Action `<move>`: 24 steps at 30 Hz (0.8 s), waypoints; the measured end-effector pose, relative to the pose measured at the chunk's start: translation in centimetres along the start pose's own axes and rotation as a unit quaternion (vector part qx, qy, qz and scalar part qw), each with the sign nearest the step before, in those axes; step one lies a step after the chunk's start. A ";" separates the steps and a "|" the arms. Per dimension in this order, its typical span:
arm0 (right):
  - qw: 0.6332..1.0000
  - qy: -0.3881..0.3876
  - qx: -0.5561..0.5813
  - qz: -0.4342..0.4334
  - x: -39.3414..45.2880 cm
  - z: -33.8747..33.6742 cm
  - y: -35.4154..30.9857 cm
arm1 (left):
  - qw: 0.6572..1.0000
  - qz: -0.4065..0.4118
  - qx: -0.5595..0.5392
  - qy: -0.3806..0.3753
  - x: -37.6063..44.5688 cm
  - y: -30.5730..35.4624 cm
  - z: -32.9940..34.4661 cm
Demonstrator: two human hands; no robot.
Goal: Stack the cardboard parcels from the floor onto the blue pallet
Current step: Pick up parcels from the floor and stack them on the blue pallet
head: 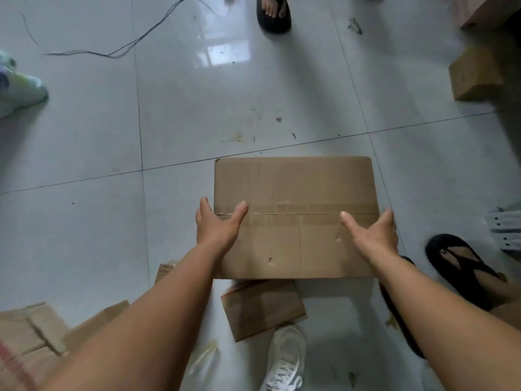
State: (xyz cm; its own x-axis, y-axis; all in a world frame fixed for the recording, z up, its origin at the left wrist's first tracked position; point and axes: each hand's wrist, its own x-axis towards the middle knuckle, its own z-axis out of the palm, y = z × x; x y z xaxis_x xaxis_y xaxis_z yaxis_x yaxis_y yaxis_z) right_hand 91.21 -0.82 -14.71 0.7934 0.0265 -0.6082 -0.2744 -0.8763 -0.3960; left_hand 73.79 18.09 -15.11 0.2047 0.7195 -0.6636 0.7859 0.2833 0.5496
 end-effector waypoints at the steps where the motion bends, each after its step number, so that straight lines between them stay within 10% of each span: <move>1: 1.000 0.001 0.003 -0.001 0.9 0.2 0.0 | 1.000 -0.004 -0.003 0.000 0.7 -0.1 0.4; 24: 0.999 -0.035 0.024 0.017 6.0 0.4 -0.1 | 0.997 -0.046 -0.005 0.055 5.2 -1.5 2.7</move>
State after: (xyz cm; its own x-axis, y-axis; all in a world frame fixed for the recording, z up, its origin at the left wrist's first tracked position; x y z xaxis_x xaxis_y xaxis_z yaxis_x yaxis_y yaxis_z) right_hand 95.73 -0.40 -18.61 0.7442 0.0327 -0.6672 -0.3272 -0.8530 -0.4067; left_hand 75.29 19.73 -20.76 0.0662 0.7559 -0.6513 0.7925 0.3567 0.4946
